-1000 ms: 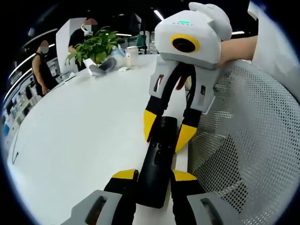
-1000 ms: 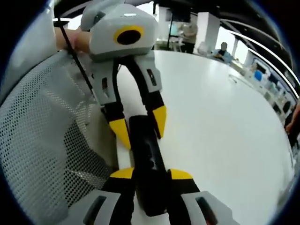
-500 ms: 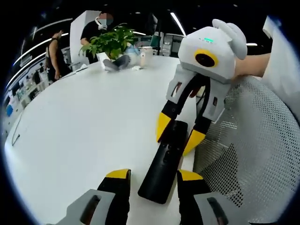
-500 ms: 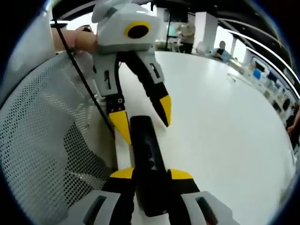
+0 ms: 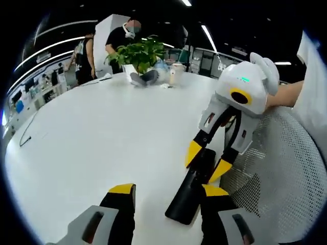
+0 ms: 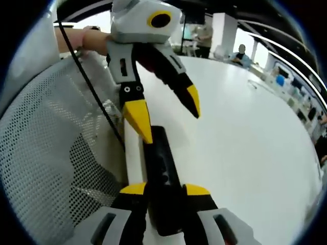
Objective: Press the specified remote control buttons in sequence, fully releasing each button before pressing the next.
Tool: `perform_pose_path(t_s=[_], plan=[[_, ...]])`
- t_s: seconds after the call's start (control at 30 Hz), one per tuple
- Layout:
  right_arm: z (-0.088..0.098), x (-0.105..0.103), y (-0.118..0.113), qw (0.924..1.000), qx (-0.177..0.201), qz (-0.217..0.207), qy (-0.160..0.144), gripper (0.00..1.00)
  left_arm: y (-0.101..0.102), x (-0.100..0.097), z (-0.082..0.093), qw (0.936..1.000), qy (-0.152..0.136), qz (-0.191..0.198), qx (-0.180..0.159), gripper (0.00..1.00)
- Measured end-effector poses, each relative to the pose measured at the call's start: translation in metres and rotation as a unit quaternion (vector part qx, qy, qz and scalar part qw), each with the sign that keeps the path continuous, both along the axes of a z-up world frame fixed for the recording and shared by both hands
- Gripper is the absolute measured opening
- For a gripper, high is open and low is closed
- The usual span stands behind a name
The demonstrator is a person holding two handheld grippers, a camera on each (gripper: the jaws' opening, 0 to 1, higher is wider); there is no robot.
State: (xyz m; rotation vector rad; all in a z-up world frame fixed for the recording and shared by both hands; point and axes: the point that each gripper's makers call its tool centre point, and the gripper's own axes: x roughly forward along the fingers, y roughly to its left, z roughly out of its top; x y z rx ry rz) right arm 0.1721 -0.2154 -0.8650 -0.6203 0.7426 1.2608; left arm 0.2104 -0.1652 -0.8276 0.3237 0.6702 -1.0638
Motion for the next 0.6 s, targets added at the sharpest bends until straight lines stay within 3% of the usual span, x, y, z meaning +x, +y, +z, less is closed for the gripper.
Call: perform_pose_path(t_s=[0.2, 0.6], plan=[[0.0, 0.0, 0.0, 1.0, 0.0, 0.0, 0.0, 0.23, 0.007, 0.005, 0.008, 0.9995, -0.011, 0.027, -0.009, 0.59], [0.0, 0.0, 0.0, 1.0, 0.002, 0.0, 0.001, 0.23, 0.016, 0.024, 0.042, 0.9919, -0.049, 0.096, -0.068, 0.72]])
